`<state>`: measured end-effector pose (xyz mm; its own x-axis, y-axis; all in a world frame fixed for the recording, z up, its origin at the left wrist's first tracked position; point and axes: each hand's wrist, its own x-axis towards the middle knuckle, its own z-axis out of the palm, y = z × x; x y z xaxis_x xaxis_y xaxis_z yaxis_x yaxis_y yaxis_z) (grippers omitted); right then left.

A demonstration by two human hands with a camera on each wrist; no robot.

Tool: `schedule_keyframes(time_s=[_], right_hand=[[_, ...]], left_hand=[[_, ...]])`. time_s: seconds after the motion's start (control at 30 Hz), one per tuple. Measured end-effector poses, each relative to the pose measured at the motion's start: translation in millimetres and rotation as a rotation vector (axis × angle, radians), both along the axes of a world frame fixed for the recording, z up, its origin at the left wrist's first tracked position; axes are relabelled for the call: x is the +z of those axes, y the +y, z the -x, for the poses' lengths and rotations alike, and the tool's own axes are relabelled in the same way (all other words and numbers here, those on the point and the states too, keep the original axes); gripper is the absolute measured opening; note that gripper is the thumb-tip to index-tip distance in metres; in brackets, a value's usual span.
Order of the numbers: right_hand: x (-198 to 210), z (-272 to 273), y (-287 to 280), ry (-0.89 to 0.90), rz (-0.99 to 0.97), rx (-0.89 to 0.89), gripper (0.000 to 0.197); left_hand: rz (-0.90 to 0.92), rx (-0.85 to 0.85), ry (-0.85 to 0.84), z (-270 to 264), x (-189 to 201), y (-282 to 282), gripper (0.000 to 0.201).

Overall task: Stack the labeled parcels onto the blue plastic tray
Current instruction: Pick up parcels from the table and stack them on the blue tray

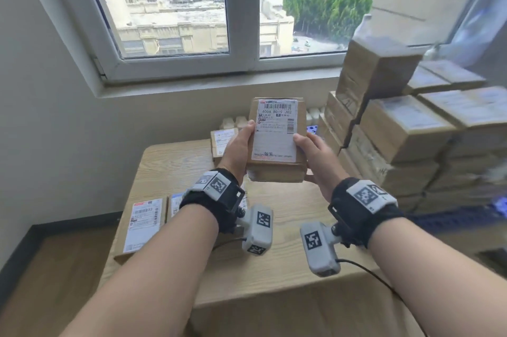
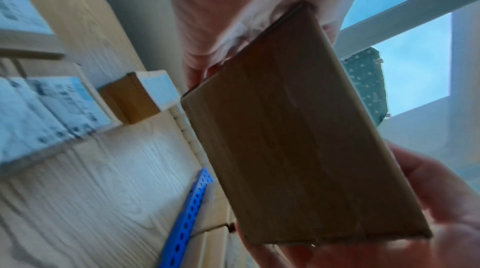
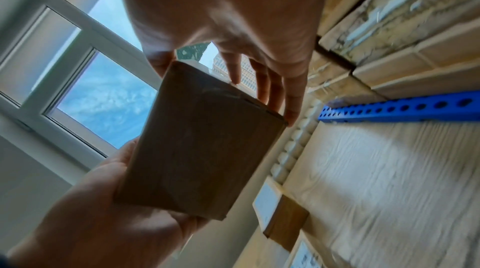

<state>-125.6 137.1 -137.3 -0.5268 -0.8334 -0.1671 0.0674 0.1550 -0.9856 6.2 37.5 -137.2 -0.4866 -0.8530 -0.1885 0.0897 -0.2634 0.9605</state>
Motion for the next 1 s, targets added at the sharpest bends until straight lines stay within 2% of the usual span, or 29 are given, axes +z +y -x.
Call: schedule_keyframes(time_s=[0.07,0.2,0.4,0.53,0.77,0.93,1.0], right_hand=[[12.2,17.0,12.7,0.024,0.056,-0.024,0.067],[46.0,51.8,37.0,0.078,0.124,-0.059,0.077],[85.3,107.1,72.8,0.113,0.194,-0.047,0.046],[107.4,158.2,87.9,0.137,0.244,-0.058,0.061],[132.9,273.4,106.6,0.212,0.274,-0.030,0.051],[144.5,352.0,109.9,0.244,0.260,0.030,0.049],[148.9,378.5,105.8,0.266,0.239,0.023,0.063]], left_hand=[[0.010,-0.040,0.020,19.3,16.8,11.1,0.057],[0.128,-0.080,-0.003,58.0,56.4,32.9,0.042],[0.262,-0.080,0.050,121.6,105.4,62.8,0.037],[0.305,-0.058,0.050,171.9,130.8,79.4,0.037],[0.353,-0.035,0.055,279.1,158.0,107.4,0.040],[0.404,0.021,-0.066,351.1,165.9,108.1,0.061],[0.425,0.022,-0.096,370.3,173.8,107.2,0.051]])
